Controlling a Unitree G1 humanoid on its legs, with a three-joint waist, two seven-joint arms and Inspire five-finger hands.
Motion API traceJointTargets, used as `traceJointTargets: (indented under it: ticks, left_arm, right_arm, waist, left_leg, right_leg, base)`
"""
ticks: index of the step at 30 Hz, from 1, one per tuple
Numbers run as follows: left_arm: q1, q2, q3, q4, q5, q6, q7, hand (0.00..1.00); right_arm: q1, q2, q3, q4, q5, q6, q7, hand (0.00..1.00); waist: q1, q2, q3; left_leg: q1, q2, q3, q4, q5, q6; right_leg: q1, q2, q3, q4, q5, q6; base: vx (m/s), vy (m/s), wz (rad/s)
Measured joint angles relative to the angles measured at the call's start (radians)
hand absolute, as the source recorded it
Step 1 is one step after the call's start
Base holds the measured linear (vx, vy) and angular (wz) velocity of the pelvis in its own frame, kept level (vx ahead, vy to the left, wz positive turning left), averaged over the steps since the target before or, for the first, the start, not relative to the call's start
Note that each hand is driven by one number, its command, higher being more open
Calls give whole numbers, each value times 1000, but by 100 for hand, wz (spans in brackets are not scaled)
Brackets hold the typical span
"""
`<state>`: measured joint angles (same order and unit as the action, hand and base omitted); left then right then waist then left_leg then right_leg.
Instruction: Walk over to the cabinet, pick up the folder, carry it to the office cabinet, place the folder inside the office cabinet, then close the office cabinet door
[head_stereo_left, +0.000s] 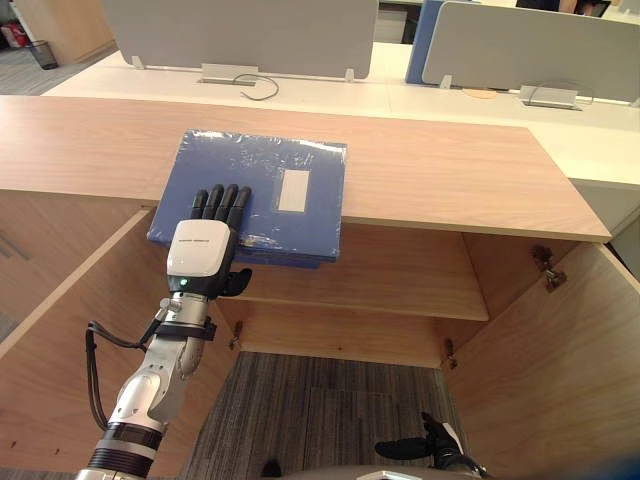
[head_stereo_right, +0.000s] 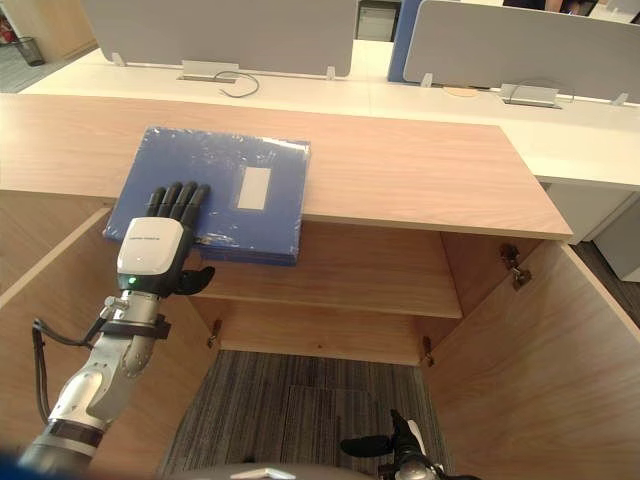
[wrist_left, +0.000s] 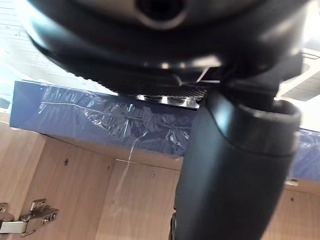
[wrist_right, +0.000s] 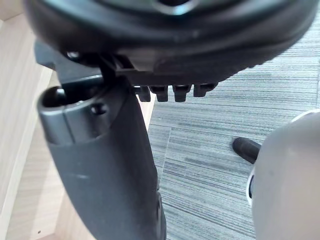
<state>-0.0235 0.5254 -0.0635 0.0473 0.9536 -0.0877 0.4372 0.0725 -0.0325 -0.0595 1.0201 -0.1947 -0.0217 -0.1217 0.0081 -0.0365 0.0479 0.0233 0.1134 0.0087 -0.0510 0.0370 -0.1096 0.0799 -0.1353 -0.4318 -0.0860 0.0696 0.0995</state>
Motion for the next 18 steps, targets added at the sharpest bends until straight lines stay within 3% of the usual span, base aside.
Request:
traceJointTargets:
  ticks: [10, 18]
  left_arm:
    - [-101, 0, 42, 15, 30, 34, 92, 0]
    - [-154, 2, 41, 20, 60, 35, 106, 0]
  right_arm:
    - [-2, -1, -39, -6, 2, 0, -13, 100]
    - [-4, -5, -40, -5, 3, 0, -14, 100]
  waist:
    - [-16, 15, 7]
    - [-32, 35, -2]
  left_leg:
    - [31, 1, 56, 0, -8, 1]
    - [33, 1, 58, 1, -9, 2]
  right_leg:
    - [-5, -2, 56, -3, 18, -1]
    - [-5, -2, 59, -4, 21, 0]
  base:
    - [-27, 47, -17]
    - [-10, 35, -2]
